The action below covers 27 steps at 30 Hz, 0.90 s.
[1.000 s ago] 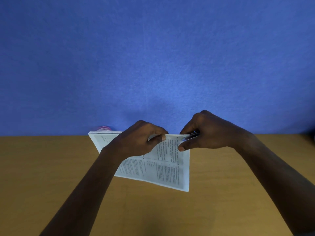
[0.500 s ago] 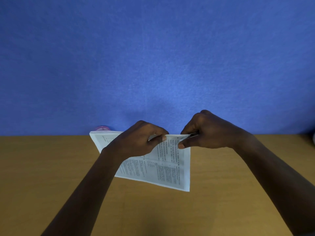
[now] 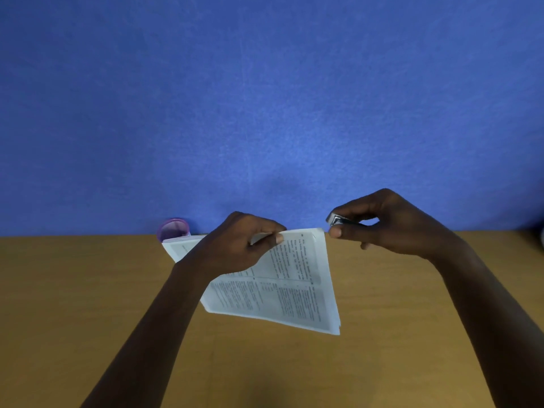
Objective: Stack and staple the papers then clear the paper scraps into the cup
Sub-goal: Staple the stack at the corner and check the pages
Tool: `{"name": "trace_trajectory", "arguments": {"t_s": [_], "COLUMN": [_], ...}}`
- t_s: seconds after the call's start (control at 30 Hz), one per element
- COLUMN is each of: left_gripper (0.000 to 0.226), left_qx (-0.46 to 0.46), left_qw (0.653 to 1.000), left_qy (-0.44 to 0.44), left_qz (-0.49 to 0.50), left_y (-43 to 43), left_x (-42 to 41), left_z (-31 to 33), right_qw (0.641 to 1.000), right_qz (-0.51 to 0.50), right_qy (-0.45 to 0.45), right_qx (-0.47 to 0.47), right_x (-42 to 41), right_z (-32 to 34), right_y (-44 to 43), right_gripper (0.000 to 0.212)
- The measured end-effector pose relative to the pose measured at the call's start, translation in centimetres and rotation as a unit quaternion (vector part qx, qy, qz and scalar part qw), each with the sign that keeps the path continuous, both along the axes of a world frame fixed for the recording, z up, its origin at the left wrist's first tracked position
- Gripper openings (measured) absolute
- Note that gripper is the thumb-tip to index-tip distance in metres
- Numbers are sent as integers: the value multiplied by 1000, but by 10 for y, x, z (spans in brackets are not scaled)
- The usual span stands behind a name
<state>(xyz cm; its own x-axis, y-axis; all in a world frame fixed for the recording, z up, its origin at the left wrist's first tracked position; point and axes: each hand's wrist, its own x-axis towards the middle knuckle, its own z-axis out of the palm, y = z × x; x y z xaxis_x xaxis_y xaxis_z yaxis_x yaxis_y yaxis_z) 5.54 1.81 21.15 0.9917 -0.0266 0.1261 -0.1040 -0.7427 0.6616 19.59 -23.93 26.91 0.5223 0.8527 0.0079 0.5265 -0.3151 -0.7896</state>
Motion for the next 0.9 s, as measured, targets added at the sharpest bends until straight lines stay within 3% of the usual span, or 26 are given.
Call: {"name": "trace_trajectory", "arguments": {"t_s": [0.1,0.3,0.6,0.77,0.9], "left_gripper": [22,21,26,21,23], "left_qx": [-18,-122,-204,-261,-298], "left_qw": [1000,991,973,951,929], "left_qy": [-8,-21,-50,-86,-114], "left_qz": [3,46,97,141,186], "left_y": [2,-3,-11,-19,-21], "left_x": [1,1,1,4,7], "left_z": [-7,-21,-38,-38,-43], "right_qw": [990,951,916,915,908], "right_qz": [-91,-199,-309,-347,-393], "right_qy": [97,193,175,138,123], "right_qx": [55,133,187,154,80], "right_x": [-5,-10,7,28,47], "right_z": [-12,-55,-110,-149,-188], "right_y": [-11,-20,-27,-34,-42], "right_gripper": [17,20,22,41,3]}}
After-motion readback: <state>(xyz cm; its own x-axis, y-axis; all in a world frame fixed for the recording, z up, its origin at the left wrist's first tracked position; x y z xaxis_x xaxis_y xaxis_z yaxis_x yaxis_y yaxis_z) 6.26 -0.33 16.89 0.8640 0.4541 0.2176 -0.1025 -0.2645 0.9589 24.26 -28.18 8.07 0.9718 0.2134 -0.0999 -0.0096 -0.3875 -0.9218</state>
